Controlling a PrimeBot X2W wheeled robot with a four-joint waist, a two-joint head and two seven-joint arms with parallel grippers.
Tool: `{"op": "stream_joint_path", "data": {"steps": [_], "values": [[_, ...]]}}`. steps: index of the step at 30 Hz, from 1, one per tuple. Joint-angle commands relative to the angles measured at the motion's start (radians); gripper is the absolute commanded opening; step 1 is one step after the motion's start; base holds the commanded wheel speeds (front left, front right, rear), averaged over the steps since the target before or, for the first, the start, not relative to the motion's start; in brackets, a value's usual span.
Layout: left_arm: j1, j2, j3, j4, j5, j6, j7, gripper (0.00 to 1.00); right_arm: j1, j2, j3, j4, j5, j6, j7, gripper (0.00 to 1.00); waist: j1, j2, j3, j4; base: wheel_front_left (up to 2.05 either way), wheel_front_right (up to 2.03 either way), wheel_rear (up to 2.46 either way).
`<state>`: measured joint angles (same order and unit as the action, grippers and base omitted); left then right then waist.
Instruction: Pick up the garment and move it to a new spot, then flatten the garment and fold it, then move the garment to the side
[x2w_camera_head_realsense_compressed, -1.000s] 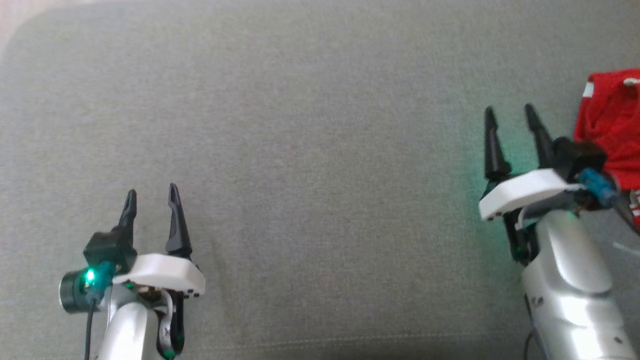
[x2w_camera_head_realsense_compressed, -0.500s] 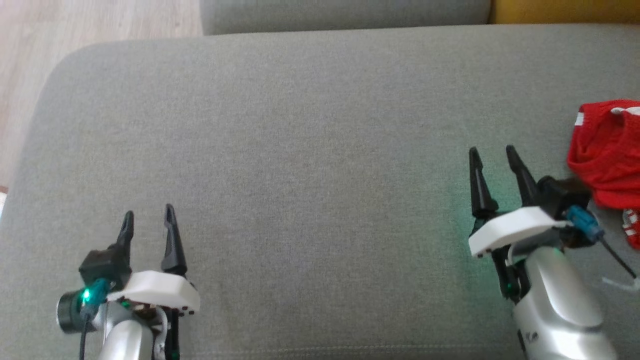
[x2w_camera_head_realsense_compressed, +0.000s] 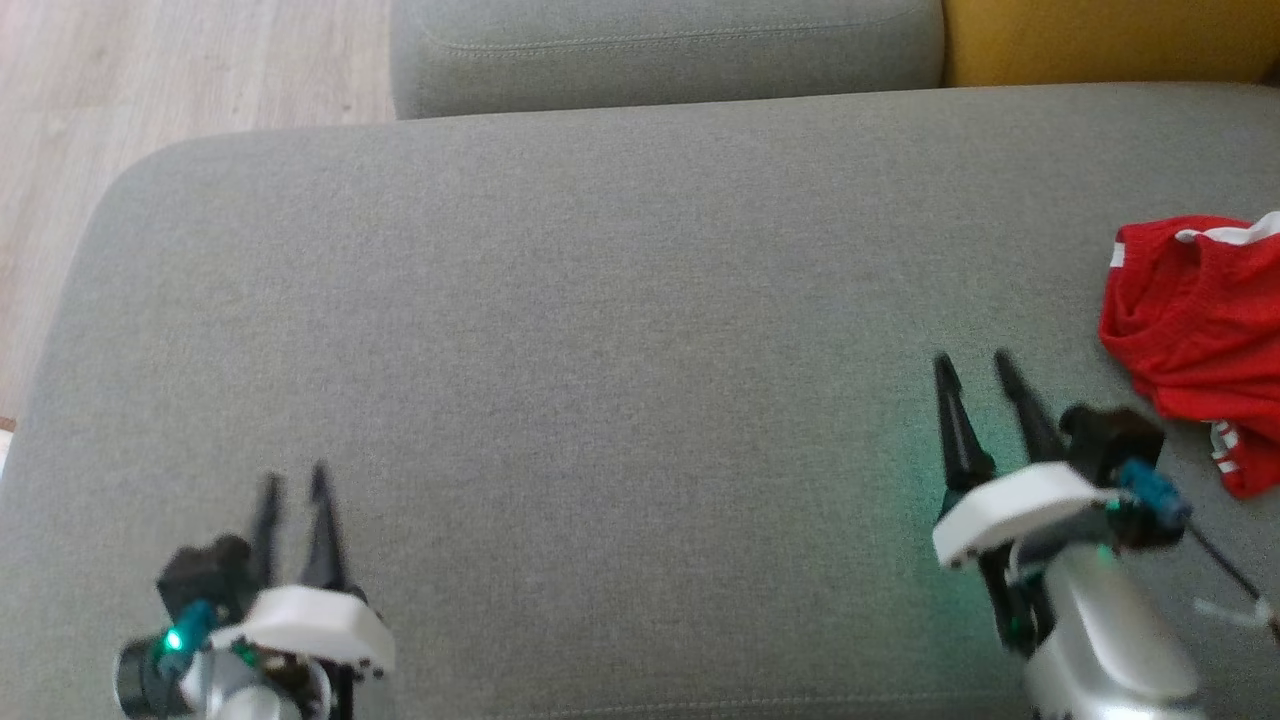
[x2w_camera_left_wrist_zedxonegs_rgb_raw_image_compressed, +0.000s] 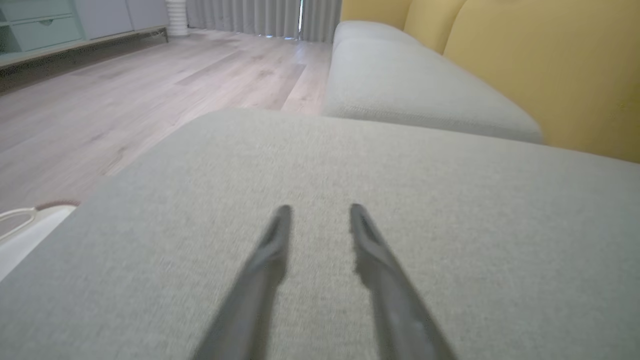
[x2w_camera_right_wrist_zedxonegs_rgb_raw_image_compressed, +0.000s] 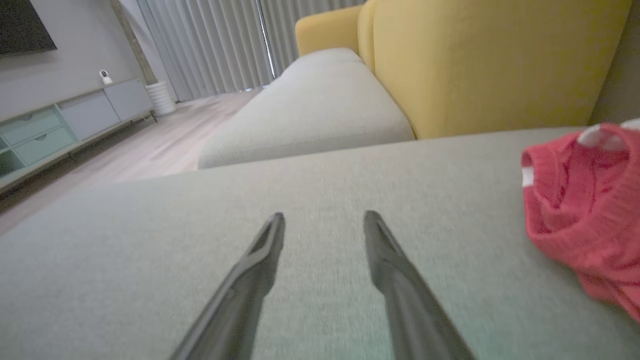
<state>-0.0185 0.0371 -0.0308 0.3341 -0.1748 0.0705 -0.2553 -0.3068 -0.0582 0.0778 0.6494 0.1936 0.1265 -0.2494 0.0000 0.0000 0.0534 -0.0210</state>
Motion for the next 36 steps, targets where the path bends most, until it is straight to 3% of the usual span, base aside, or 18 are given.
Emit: {"op": "stream_joint_path", "data": {"steps": [1, 6, 36], "values": [[0.004, -0.002, 0.0, 0.014, -0.001, 0.0, 0.0, 0.0, 0.009, 0.0, 0.0, 0.011, 0.001, 0.0, 0.001, 0.0, 0.0, 0.0, 0.0, 0.0, 0.0, 0.0, 0.0], [0.032, -0.011, 0.002, 0.065, -0.012, -0.002, 0.005, 0.0, 0.064, 0.003, -0.002, 0.054, 0.012, 0.0, 0.007, 0.0, 0.0, 0.0, -0.002, 0.0, 0.0, 0.0, 0.0], [0.004, -0.005, 0.035, 0.027, -0.357, -0.05, 0.092, 0.0, 0.098, 0.004, -0.047, -0.058, 0.352, 0.001, 0.093, 0.0, 0.0, 0.0, -0.013, 0.005, 0.0, 0.0, 0.0]]}}
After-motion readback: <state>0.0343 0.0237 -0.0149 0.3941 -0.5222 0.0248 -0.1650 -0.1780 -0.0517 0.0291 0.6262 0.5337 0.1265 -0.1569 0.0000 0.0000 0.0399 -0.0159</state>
